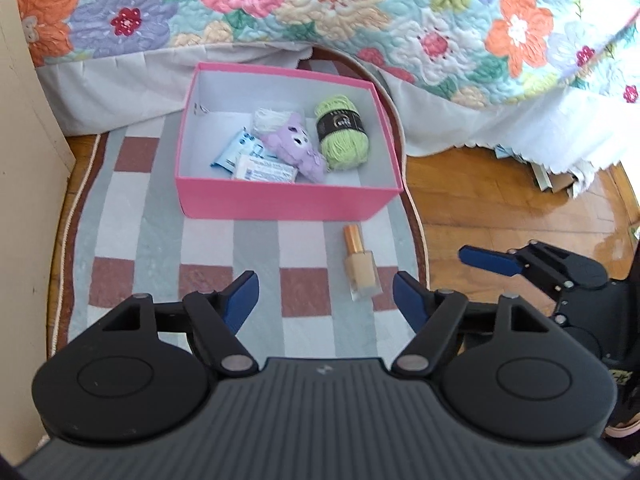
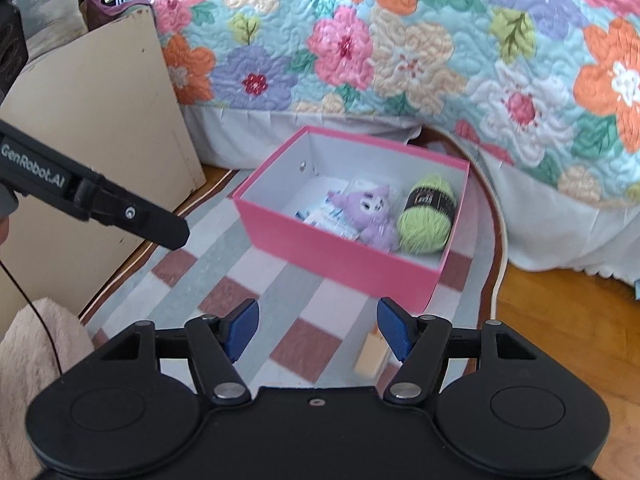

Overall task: Organize objects
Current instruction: 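Withdraw the left tool and move it to the gold-capped foundation bottle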

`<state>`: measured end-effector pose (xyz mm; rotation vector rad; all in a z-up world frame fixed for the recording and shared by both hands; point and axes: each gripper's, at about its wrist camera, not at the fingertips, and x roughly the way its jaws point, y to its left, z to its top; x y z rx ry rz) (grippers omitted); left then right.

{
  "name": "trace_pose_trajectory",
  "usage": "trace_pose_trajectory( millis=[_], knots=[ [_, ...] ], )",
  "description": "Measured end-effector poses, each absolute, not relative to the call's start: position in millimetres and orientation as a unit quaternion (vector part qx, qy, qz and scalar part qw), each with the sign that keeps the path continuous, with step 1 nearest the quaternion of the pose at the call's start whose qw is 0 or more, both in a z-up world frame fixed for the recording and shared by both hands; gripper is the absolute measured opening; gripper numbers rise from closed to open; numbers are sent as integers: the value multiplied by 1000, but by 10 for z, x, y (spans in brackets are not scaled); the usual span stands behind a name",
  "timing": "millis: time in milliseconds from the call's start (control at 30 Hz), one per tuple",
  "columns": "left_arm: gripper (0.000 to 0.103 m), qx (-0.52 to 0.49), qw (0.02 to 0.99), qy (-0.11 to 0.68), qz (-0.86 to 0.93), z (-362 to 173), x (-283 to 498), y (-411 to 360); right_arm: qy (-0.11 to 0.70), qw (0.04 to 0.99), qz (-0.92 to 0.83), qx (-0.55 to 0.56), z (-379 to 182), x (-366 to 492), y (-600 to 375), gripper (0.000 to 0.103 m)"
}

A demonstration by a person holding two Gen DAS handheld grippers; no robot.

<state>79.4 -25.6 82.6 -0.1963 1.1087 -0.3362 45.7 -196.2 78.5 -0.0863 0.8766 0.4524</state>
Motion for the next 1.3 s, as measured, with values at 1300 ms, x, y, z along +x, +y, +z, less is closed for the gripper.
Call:
trace_pose_trajectory(
  millis=[1300],
  knots=[
    [72,-134,816,519,-214,-1061,1344,-970,415,889,144,-131,-905,680,-1931,90]
  ],
)
